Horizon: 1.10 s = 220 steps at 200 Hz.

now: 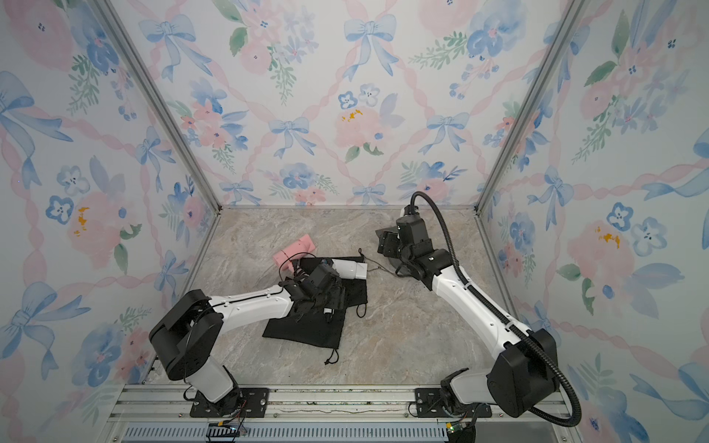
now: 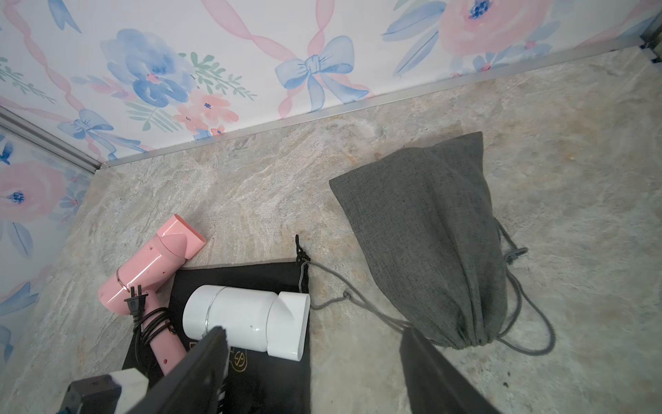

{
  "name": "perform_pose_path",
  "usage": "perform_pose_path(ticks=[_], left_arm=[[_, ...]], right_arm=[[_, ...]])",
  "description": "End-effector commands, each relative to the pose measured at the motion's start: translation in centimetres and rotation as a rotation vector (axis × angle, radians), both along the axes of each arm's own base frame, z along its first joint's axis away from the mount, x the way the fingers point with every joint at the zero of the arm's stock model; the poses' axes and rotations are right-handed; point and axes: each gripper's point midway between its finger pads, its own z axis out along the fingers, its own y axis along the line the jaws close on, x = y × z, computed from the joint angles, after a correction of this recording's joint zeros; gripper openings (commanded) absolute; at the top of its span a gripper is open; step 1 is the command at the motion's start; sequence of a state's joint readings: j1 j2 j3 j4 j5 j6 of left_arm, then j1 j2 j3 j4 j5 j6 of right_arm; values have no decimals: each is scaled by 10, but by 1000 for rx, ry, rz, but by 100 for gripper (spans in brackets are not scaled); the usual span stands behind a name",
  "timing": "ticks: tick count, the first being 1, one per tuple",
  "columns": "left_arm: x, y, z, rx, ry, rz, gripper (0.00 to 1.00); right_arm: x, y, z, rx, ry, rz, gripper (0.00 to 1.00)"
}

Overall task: Pack away hair dryers
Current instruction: Pick up the hair dryer from the drawstring bag.

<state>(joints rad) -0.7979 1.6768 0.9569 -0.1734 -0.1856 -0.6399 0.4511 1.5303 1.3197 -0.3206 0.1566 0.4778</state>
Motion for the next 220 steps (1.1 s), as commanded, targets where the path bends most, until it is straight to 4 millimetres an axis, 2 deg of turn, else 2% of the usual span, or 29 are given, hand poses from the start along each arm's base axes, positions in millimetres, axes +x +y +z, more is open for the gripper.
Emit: perform_pose_path(ticks=[1,58,89,116,144,191,198,220], left_arm=[[5,2,-12,35,16,35,76],[18,5,-20,61,15,73,69],[27,10,-19,58,10,94,66],[35,14,-18,50,12,102,60],[37,11,-20,44,23,94,58],[33,7,-37,62,56,81,57],[33,6,-38,64,58,79,54],[35,6,-32,59,42,79,36]], right_arm=[[-1,0,-6,8,2,22,78],[-7,2,-11,19,12,39,77],[-11,4,-15,31,25,47,77],[-14,3,-14,35,27,48,76],[-16,5,-16,37,33,53,76],[-20,7,-12,31,31,65,76],[-20,7,-11,31,28,66,76],[-24,5,-7,22,24,72,76]])
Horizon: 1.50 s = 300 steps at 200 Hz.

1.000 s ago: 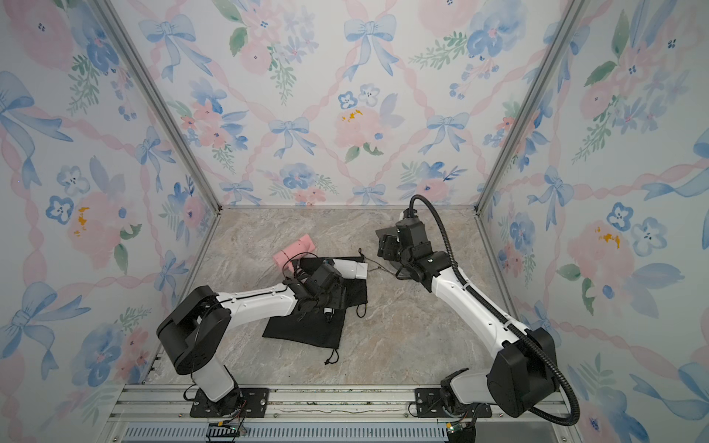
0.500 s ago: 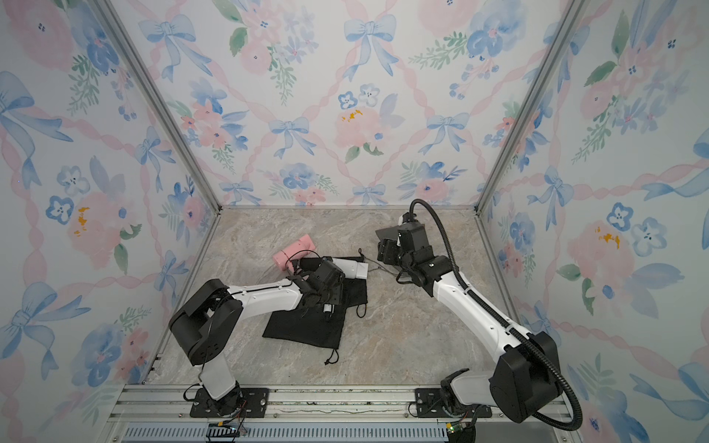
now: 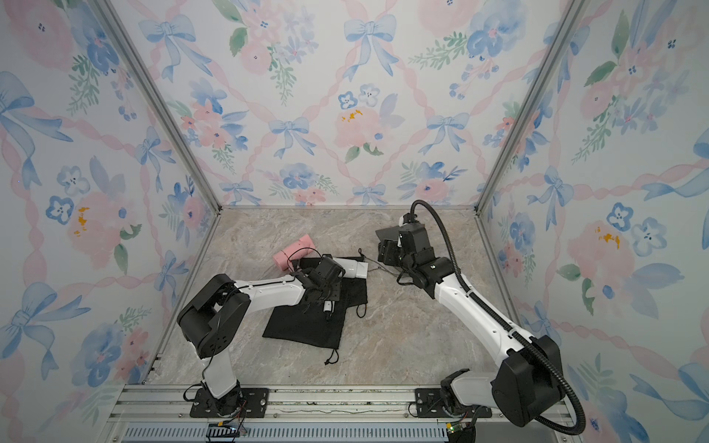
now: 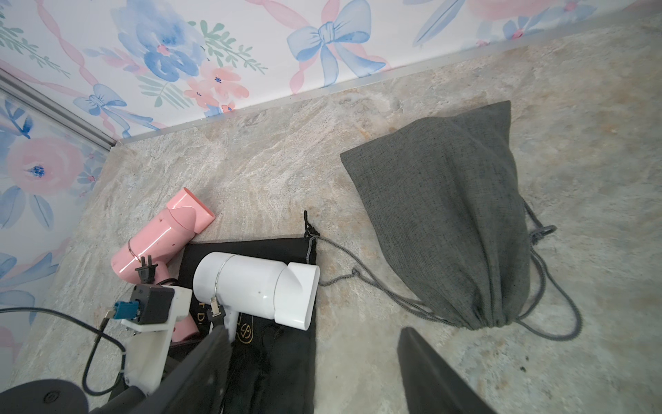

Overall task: Pack away hair dryers
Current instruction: Pick up the hair dryer from the drawstring bag.

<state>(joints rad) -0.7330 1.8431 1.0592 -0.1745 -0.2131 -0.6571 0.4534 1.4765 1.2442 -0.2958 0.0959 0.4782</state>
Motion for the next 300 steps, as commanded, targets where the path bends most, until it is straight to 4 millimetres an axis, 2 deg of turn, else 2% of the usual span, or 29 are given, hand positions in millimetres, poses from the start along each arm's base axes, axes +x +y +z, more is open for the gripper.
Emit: perform_pose_path(ticks=[1,7,30,64,92,145,174,240,300], left_arm=[[0,-4,-1,5,6,-15,35],[1,-5,4,1,-7,-17,32],[6,-9,40,-19,-92,-51,30],[1,-15,94,-35,-209,-196,25],[-4,-13,125,-20,-291,-306,22],[-15,-21,179,12,-453,-509,24],[-25,-25,212,-11,-547,-579,25],[-63,-61,257,25,-707,-763,25],[-72,-83,287,5,-781,-841,25]], right_arm=[[-8,0,0,-12,10,21,76],[-9,-1,2,-18,9,24,76],[-17,-6,10,-56,5,49,77],[-34,-19,34,-89,-27,82,78],[-45,-23,48,-40,-34,128,78],[-68,-2,81,77,-61,307,82],[-77,9,87,114,-33,412,84],[-86,26,96,159,-32,552,87],[-99,31,105,205,-45,619,87]])
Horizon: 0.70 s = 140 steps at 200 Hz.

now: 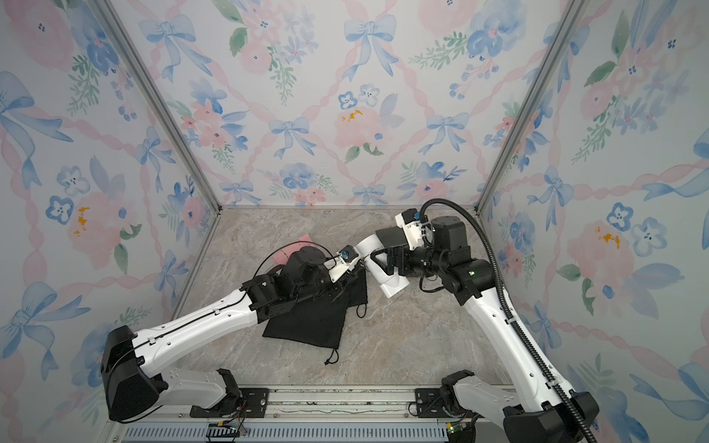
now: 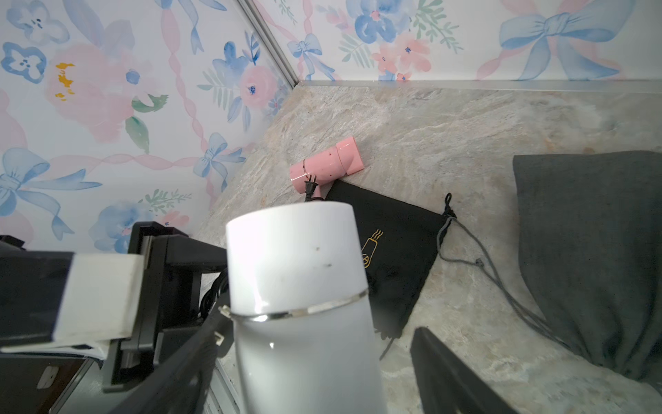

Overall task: Pack away hair dryers
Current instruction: Pick up the hair dryer from the drawstring bag, then fold the hair dryer.

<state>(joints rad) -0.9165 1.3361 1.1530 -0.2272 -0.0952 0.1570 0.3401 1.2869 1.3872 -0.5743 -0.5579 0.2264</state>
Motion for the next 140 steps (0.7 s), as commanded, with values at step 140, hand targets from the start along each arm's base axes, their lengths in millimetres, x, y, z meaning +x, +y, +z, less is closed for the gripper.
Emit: perform_pose_path(ticks=[140], left_arm=[[-15,-40,55,-69,-138,-145,22]], right_arm=[[-3,5,11,56,46,73,75]])
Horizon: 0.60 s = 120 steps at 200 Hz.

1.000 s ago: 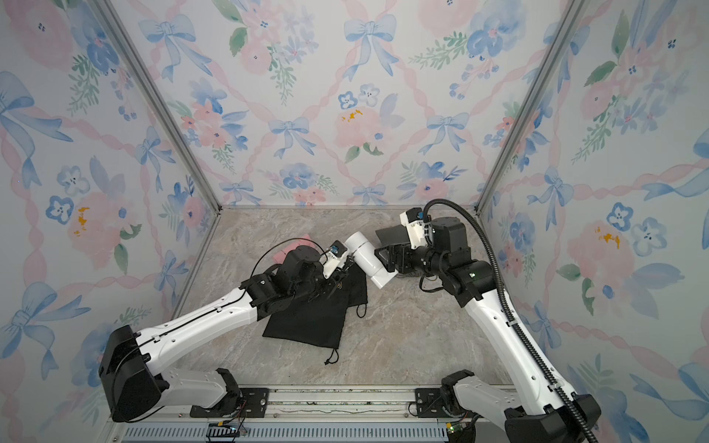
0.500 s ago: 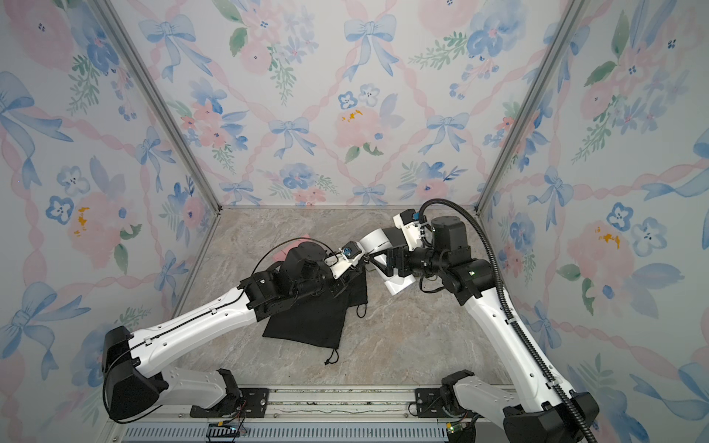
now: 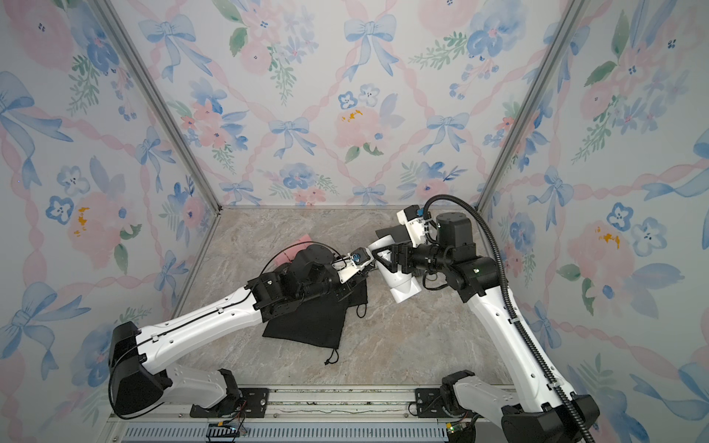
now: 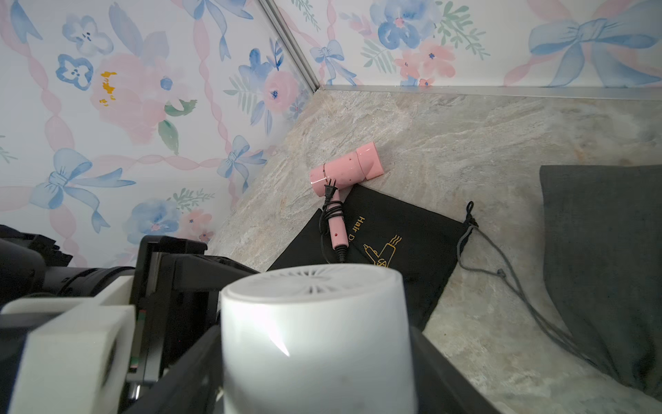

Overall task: Pack away hair dryers
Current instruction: Fold the hair dryer.

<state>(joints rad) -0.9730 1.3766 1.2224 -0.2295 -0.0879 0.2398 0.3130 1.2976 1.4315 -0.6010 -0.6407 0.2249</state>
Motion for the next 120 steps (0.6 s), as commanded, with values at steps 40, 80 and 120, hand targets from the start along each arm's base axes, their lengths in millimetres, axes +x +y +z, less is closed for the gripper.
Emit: perform_pose_path(ticks=[40,80,120], left_arm=[[-5,-17,45,-107,-69,-73,21],[-6,-22,49,-112,-73,-93,21],[-2,-27,52,-108,-86,-94,20]], right_arm=[[3,6,-4,6,53,42,76],[5,9,-7,7,64,54,78],[4,10,-8,5,69,64,70]])
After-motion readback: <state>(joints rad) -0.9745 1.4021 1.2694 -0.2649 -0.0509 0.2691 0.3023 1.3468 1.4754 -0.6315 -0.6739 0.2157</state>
